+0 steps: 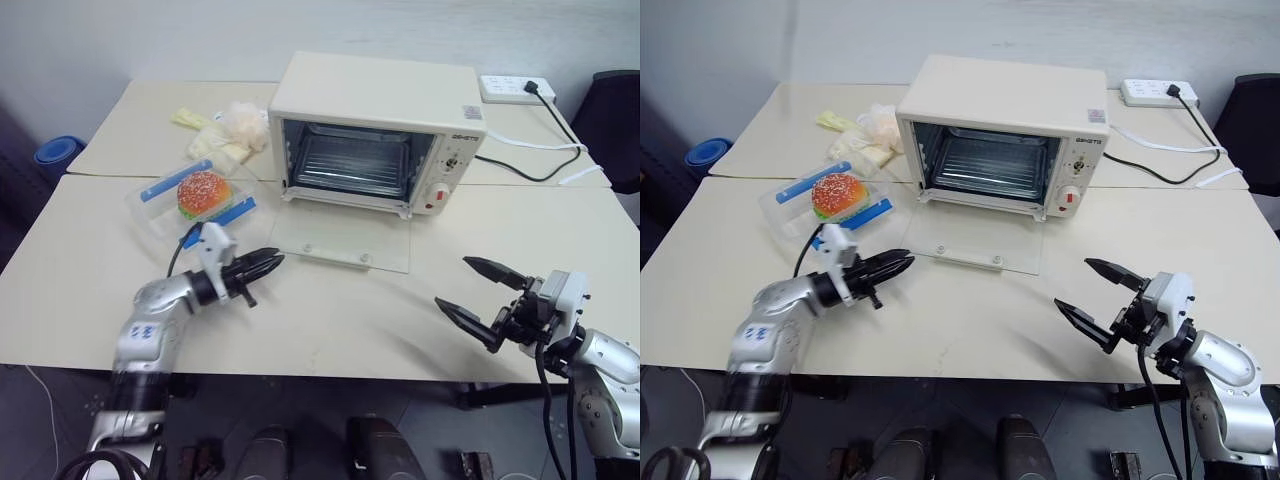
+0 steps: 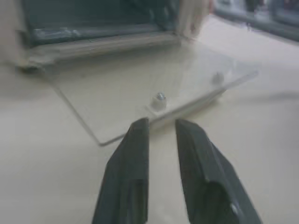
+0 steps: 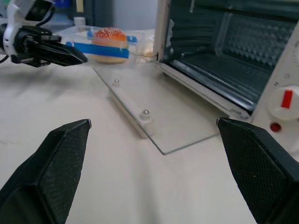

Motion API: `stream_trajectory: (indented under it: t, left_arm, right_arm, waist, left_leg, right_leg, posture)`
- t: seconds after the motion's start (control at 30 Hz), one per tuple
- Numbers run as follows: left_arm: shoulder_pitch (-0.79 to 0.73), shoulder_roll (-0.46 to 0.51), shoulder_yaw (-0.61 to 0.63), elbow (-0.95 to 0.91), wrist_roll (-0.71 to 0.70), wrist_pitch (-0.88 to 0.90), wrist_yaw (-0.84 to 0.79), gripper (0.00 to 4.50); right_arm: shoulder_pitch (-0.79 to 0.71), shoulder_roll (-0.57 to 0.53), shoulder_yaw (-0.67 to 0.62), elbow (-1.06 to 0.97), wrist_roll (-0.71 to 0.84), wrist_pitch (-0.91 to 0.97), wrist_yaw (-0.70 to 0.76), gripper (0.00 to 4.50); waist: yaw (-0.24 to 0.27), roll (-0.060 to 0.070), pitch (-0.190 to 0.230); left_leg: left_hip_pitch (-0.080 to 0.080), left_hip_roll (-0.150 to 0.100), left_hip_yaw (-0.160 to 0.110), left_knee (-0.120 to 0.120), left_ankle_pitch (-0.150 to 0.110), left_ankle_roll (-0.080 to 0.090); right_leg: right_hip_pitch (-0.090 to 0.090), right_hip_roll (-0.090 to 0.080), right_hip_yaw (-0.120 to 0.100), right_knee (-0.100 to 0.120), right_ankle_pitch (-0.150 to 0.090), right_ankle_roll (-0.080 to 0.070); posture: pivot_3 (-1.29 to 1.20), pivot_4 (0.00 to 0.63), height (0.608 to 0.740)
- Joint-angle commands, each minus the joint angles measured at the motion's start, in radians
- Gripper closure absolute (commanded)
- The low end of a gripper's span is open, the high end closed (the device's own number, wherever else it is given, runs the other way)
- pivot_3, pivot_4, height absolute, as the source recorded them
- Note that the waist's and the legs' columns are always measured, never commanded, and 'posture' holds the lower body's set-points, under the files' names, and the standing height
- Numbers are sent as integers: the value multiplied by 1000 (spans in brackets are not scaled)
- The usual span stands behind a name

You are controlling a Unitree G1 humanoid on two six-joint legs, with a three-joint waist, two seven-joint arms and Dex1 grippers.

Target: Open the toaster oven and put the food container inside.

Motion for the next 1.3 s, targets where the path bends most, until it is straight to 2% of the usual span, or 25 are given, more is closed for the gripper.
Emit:
stream_trajectory:
  t: [0.03, 0.17, 0.3, 0.4, 0.57, 0.67, 0.83, 1.0, 1.23, 1.3]
  left_arm:
    - [181, 35, 250, -211, -138, 82, 92, 2450]
    - [378, 36, 560, -271, -272, 174, 236, 1294]
    - [430, 52, 717, -199, -330, 291, 408, 104]
    - [393, 92, 757, -173, -376, 340, 459, 44]
    - [222, 206, 681, -123, -451, 491, 542, 44]
    - [61, 299, 578, -50, -473, 665, 614, 44]
    - [-214, 364, 429, 130, -395, 828, 731, 44]
    - [-425, 338, 296, 351, -266, 784, 765, 44]
    - [-591, 320, 158, 621, -99, 669, 715, 44]
    - [-624, 318, 129, 681, -61, 634, 693, 415]
  right_arm:
    - [-40, 23, 42, -6, 7, -41, 42, 0]
    - [-84, 58, 96, 18, 2, -79, 87, 0]
    - [-111, 82, 141, 18, 6, -104, 126, 0]
    - [-129, 95, 164, 9, -2, -106, 119, 0]
    - [-146, 90, 170, -8, -12, -100, 87, 0]
    - [-157, 76, 170, -20, -15, -86, 74, 0]
    - [-162, 64, 171, -26, -21, -80, 61, 0]
    - [-148, 69, 172, -40, -27, -76, 34, 0]
    - [-100, 82, 175, -71, -26, -74, 3, 0]
    - [-96, 83, 175, -74, -26, -74, -4, 0]
  waist:
    - [2, 1, 0]
    - [3, 1, -1]
    - [26, 1, -1]
    - [37, 1, -1]
    - [40, -1, -2]
    - [34, 0, -2]
    - [17, -1, -2]
    - [11, -1, -2]
    - [12, -1, -2]
    - [12, -1, -2]
  left_leg:
    - [1, 0, -1, 0, 0, 0]
    - [1, 1, -1, -1, -1, 0]
    - [1, 0, -3, -1, -2, 2]
    - [1, 0, -3, 0, -3, 3]
    - [0, -1, -5, 0, -3, 2]
    - [1, -1, -5, -1, -2, 1]
    - [0, -2, -4, -2, -1, -2]
    - [-1, -2, -2, -2, 0, -5]
    - [-1, -2, -1, -2, 0, -5]
    - [-1, -2, -1, -2, 1, -5]
  right_leg:
    - [1, 0, 0, 0, 0, 0]
    - [1, 0, -1, -1, -1, -1]
    - [4, -1, -2, -5, -1, -1]
    - [5, -1, -3, -6, 0, -1]
    - [5, -2, -4, -6, 0, -1]
    - [4, -1, -3, -5, 0, -1]
    - [2, -1, -3, -3, 0, -1]
    - [0, 0, -3, -3, 0, -1]
    - [-1, 0, -3, -3, 0, -1]
    - [-1, 0, -2, -3, 0, -1]
  posture:
    - [0, 150, 740]
    - [0, 150, 740]
    - [0, 150, 740]
    - [0, 150, 740]
    - [0, 150, 740]
    - [0, 150, 740]
    - [0, 150, 740]
    - [0, 150, 740]
    - [0, 150, 740]
    - [0, 150, 740]
